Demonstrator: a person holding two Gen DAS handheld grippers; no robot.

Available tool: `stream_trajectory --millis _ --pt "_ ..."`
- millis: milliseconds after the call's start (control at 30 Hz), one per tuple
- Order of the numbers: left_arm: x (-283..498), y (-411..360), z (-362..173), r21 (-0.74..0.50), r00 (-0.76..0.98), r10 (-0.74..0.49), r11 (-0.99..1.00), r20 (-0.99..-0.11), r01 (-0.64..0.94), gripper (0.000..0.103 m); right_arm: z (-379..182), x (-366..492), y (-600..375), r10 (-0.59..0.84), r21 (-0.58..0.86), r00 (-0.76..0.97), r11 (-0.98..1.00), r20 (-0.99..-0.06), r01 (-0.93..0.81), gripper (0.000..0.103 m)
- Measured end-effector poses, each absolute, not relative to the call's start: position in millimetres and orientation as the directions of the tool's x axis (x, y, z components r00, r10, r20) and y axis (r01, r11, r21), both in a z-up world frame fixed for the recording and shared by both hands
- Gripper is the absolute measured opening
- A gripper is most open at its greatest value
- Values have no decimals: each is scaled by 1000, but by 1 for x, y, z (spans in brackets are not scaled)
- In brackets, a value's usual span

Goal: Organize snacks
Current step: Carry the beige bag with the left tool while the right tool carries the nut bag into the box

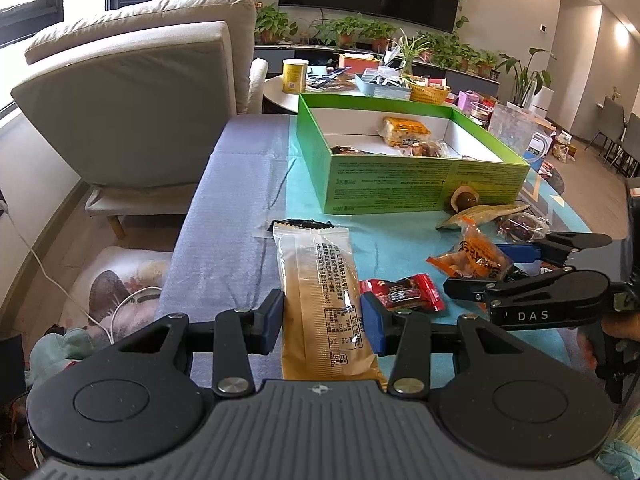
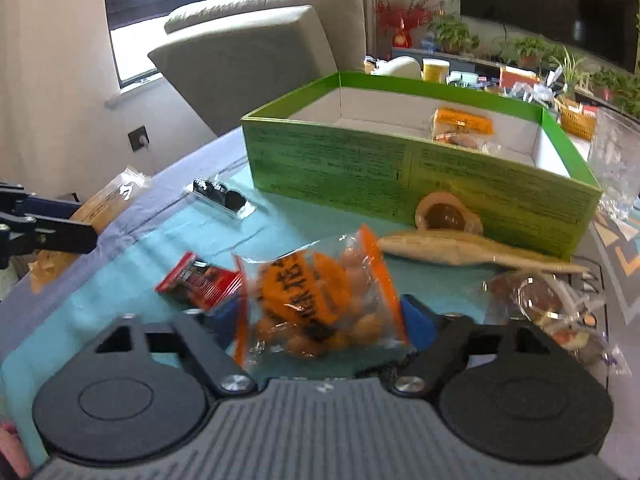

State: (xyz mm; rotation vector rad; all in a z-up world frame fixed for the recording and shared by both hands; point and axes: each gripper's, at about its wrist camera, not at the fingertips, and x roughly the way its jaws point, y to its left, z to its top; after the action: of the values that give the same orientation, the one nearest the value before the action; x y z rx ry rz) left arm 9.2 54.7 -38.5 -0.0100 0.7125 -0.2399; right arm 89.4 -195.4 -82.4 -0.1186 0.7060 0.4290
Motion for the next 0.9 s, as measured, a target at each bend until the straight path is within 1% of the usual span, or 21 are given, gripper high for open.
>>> stream_trajectory --millis 300,433,567,700,900 --pt "10 45 -29 -90 744 -247 965 -620 245 39 -66 79 -201 332 91 740 933 -585 -347 65" --pt "13 37 -25 -93 746 -266 959 -610 266 39 -55 77 -206 316 90 769 942 -555 -323 65" --pt "18 30 -23 -99 751 -278 956 -599 275 39 -51 76 -210 267 59 806 959 -529 -278 64" --pt "24 22 -17 -102 756 -291 952 -586 287 39 -48 80 -219 263 97 818 964 -512 -249 65" --pt "35 8 -7 -99 771 -306 948 -559 304 39 -41 87 -228 236 109 849 972 -473 -210 65"
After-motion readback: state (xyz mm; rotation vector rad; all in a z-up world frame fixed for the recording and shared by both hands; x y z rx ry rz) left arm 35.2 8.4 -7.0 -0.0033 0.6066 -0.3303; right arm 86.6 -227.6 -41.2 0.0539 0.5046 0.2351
